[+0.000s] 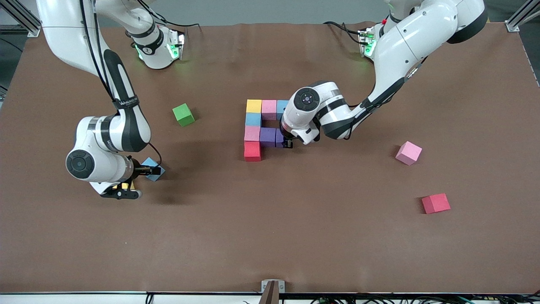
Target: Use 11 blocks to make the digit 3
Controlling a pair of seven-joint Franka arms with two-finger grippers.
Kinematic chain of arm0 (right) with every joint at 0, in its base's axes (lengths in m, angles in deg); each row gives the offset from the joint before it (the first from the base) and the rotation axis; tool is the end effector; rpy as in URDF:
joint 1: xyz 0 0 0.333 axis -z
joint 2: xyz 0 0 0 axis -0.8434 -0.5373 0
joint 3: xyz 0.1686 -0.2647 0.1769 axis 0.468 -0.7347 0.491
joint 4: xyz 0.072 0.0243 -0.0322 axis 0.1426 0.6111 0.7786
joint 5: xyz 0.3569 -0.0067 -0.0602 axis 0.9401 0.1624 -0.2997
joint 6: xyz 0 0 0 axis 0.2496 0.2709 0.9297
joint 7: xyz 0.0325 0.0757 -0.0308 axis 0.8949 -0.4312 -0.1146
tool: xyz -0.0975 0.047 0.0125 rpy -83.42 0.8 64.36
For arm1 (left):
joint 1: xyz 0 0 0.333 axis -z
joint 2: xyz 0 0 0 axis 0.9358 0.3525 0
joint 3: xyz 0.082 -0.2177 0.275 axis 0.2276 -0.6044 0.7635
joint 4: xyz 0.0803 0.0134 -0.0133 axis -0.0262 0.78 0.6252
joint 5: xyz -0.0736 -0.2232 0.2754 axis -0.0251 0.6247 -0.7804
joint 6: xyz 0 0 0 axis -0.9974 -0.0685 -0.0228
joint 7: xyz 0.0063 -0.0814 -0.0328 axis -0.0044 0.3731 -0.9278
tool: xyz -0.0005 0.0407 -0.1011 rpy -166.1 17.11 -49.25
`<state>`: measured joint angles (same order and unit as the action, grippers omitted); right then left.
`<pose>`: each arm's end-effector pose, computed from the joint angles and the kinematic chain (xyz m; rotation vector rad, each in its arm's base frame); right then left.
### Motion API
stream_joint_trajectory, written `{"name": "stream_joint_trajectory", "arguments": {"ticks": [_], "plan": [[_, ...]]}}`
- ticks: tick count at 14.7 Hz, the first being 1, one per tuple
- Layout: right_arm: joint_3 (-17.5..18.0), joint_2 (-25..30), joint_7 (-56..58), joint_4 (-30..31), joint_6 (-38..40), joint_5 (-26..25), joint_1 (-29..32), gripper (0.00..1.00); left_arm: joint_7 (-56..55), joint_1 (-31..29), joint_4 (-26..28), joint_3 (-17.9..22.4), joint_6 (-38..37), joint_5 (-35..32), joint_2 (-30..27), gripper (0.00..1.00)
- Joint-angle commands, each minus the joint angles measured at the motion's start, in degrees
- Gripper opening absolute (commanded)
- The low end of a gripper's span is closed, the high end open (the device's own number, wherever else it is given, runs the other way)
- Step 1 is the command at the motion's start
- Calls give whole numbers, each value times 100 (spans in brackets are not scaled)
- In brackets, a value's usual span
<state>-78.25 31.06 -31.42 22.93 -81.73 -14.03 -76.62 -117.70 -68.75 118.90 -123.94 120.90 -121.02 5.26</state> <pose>0.6199 0.0710 0.3099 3.0647 -0.2990 -0.3506 0.4700 -0.4325 0.2597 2.2172 2.1390 -0.2761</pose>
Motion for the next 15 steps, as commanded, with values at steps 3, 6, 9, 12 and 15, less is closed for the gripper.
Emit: {"name": "stream_joint_trajectory", "arguments": {"ticks": [3,6,9,12,15], "plan": [[67,307,-1300,481,3,-14,162,100,39,18,23,19,142,-35,-5,41],[58,281,-1318,656,-252,266,321,100,21,9,23,19,142,-35,-5,63],[58,299,-1353,920,-787,521,330,100,21,18,23,19,133,-35,-5,100],[58,263,-1362,947,-930,943,347,100,30,18,23,10,89,-35,-57,100],[49,272,-1371,947,-938,980,339,100,30,-96,23,-121,19,-35,-206,100]]}}
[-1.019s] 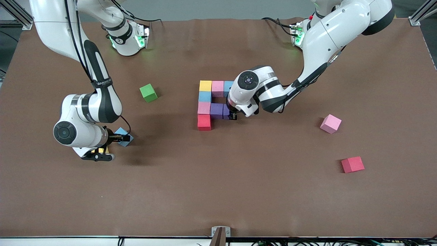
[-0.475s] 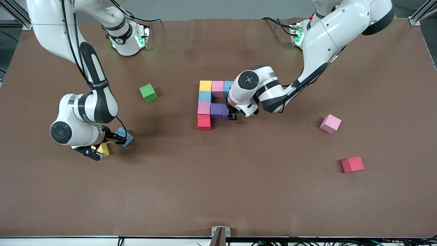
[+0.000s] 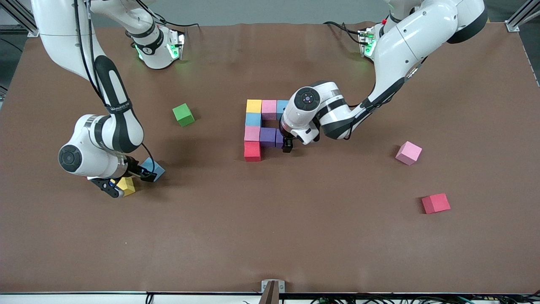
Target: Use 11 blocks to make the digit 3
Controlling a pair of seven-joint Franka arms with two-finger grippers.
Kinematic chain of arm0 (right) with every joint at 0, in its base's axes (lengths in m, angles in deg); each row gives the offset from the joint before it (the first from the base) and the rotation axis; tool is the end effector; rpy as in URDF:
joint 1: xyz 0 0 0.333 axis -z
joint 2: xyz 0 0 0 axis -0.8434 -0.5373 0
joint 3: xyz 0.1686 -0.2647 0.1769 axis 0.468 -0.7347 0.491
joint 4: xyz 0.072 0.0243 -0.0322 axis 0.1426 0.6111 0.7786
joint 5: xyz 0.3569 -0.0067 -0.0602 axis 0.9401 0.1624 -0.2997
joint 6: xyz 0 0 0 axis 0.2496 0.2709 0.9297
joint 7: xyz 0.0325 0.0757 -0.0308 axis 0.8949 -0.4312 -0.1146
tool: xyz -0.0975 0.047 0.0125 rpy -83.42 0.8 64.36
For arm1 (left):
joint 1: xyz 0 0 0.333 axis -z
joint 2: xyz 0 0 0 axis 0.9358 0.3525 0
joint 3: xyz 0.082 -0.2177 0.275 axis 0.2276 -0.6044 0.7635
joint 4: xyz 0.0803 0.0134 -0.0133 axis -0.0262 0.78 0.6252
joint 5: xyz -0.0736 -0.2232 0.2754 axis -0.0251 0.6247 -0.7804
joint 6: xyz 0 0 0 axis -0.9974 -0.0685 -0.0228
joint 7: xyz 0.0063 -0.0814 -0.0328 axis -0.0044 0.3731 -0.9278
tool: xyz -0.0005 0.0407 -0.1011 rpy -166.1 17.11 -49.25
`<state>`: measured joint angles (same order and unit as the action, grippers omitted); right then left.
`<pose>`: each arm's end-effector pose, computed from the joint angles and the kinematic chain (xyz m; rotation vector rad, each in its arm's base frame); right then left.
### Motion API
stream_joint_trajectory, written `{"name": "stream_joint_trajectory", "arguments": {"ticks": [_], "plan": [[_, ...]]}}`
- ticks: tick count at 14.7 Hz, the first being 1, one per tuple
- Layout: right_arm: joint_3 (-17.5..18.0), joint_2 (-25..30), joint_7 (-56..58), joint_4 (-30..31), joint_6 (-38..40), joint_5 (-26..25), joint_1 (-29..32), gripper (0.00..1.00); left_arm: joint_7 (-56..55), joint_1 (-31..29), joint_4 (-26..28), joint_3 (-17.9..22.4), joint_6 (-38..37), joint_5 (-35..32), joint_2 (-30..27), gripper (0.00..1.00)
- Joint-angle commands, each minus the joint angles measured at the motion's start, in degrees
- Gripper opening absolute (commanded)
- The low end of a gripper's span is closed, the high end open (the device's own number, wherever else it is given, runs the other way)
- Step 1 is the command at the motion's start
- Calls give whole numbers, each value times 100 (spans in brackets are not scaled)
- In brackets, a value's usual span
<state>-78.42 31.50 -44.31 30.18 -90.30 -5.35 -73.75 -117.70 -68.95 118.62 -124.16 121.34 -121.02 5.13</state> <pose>0.6027 0.0349 0.2778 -2.9479 0.8936 0.3205 0.4728 -0.4332 0.2642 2.2026 2.1320 -0.2780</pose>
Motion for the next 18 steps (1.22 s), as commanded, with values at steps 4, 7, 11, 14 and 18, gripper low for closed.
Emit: {"name": "stream_joint_trajectory", "arguments": {"ticks": [4,7,11,14,18], "plan": [[66,237,-74,371,-195,112,-1,94,56,-435,42,-547,-472,-35,-387,100],[66,229,-74,390,-204,112,-1,89,467,-1260,7,-1284,-989,-35,-405,100],[75,229,-74,390,-195,112,-10,71,1574,-2194,-194,-1788,-1588,-44,-405,100],[66,229,-74,381,-204,112,-10,71,2523,-2335,-738,-1648,-2018,-44,-370,100],[66,220,-74,381,-274,112,-1,70,4376,-2704,-1056,-1226,-2160,-44,-361,100]]}}
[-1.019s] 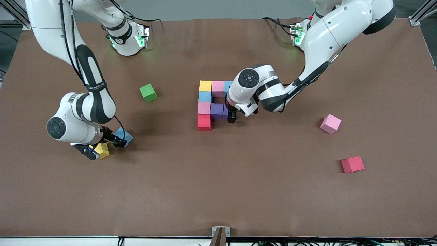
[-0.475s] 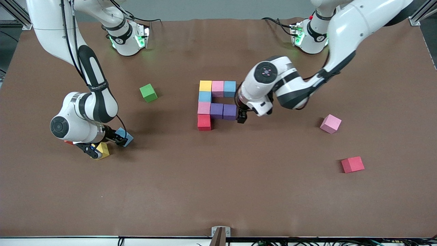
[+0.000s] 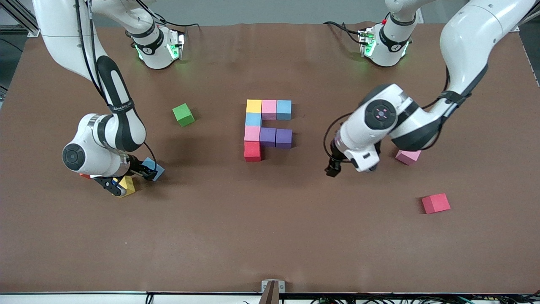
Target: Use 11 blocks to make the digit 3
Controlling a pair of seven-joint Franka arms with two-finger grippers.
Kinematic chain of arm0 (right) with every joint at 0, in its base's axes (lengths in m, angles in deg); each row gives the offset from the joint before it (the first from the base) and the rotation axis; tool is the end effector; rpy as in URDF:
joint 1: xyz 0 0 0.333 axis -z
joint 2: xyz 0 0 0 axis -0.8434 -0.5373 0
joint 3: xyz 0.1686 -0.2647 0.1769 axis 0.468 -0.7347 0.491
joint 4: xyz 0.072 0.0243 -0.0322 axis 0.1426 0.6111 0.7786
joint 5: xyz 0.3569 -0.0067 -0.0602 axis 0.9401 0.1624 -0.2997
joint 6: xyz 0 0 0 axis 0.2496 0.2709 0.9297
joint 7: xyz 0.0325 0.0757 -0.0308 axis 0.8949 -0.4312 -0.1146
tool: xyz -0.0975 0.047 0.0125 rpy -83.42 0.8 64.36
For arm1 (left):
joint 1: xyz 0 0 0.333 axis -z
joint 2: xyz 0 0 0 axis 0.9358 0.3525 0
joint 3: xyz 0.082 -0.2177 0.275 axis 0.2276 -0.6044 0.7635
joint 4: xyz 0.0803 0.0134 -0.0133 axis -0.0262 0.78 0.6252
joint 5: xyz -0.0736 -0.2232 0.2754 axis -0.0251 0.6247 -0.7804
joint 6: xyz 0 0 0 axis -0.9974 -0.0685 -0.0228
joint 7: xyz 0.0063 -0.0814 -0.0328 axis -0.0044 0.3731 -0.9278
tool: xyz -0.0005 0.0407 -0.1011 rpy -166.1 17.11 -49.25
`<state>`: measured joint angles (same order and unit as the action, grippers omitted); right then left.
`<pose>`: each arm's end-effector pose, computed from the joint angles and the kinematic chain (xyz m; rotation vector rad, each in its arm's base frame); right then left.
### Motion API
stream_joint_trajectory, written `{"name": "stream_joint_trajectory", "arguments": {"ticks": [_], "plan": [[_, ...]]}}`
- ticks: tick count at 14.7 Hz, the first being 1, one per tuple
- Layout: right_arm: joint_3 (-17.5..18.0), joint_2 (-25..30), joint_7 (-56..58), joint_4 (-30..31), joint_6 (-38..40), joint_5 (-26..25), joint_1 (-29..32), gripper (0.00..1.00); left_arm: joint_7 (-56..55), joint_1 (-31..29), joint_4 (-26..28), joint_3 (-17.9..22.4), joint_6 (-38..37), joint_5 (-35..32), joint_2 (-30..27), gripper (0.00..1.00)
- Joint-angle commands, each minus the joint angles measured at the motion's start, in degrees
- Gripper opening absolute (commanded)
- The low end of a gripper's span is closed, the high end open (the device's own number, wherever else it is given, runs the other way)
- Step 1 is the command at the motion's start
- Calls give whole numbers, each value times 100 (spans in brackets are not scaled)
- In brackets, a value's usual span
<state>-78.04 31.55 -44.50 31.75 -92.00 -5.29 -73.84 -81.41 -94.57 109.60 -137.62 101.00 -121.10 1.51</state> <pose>0.5970 0.0370 0.2701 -2.9493 0.8978 0.3167 0.6015 -0.2522 0.3858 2.5049 1.7615 -0.1472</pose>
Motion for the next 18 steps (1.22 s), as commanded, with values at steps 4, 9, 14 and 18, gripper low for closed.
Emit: {"name": "stream_joint_trajectory", "arguments": {"ticks": [4,9,14,18], "plan": [[37,232,25,162,-79,89,-9,54,2233,-116,-593,665,-127,-36,36,100],[37,153,727,-758,-26,-34,-395,51,4999,-177,-796,1307,-118,-1,71,100],[46,-548,930,-2365,1279,-404,-1308,51,7726,-362,-1190,1835,-39,78,229,100],[55,-1042,939,-3484,2040,-378,-1827,51,9344,-678,-1525,1923,67,87,572,100]]}}
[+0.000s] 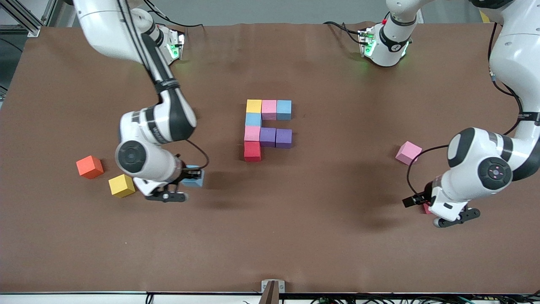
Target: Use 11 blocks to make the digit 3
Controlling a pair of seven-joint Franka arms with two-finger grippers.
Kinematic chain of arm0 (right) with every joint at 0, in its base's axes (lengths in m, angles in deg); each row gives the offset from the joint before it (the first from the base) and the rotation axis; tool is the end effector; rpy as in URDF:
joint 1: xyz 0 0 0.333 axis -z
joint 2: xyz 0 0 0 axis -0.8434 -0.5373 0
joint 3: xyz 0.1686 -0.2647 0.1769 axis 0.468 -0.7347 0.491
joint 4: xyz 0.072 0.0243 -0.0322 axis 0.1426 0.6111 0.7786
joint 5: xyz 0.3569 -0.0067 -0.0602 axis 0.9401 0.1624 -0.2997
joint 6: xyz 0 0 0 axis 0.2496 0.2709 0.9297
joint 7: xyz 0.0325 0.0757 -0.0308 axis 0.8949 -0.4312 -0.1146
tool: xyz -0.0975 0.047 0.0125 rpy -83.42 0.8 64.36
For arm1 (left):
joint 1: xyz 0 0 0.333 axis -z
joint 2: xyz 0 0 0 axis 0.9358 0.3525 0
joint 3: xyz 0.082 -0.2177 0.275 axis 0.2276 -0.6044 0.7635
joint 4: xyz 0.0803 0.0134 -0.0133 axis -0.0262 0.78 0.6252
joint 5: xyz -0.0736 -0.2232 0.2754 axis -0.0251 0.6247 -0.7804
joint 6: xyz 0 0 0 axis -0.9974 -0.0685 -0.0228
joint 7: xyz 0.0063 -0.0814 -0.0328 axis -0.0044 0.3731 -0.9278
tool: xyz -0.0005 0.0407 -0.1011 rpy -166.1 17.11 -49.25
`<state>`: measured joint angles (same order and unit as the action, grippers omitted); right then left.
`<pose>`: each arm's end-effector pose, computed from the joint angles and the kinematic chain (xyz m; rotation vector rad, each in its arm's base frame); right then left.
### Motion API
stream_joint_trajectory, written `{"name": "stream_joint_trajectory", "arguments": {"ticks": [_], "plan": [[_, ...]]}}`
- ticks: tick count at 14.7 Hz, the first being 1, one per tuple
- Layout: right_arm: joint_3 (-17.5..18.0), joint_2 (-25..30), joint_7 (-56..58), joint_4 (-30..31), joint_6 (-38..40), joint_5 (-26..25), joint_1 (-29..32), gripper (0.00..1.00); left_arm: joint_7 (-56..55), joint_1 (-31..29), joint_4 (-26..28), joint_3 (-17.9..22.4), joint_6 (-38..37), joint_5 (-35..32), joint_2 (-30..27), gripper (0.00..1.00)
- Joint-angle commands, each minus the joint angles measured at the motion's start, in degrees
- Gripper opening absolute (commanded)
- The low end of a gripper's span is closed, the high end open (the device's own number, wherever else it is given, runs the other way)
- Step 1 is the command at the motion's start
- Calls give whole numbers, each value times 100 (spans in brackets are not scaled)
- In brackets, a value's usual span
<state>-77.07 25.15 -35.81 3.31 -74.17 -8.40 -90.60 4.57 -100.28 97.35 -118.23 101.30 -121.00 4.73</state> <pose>0.6384 0.2800 0.3695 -3.0938 0.0099 0.2217 0.7086 0.0075 0.3349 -3.1226 -0.2935 -0.0183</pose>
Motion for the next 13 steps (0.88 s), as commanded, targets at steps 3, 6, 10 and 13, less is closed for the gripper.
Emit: {"name": "stream_joint_trajectory", "arguments": {"ticks": [3,6,10,13], "plan": [[-16,-858,44,-1236,257,-32,-521,51,1528,-195,-713,-16,54,77,593,100],[-7,-1263,-158,-1721,248,135,-741,51,2021,-160,-977,150,133,77,734,100],[-7,-1553,-659,-1959,178,162,-988,51,2251,-142,-995,379,124,77,743,100],[-7,-1694,-923,-2012,73,162,-1102,51,2226,-160,-995,511,124,103,831,100]]}}
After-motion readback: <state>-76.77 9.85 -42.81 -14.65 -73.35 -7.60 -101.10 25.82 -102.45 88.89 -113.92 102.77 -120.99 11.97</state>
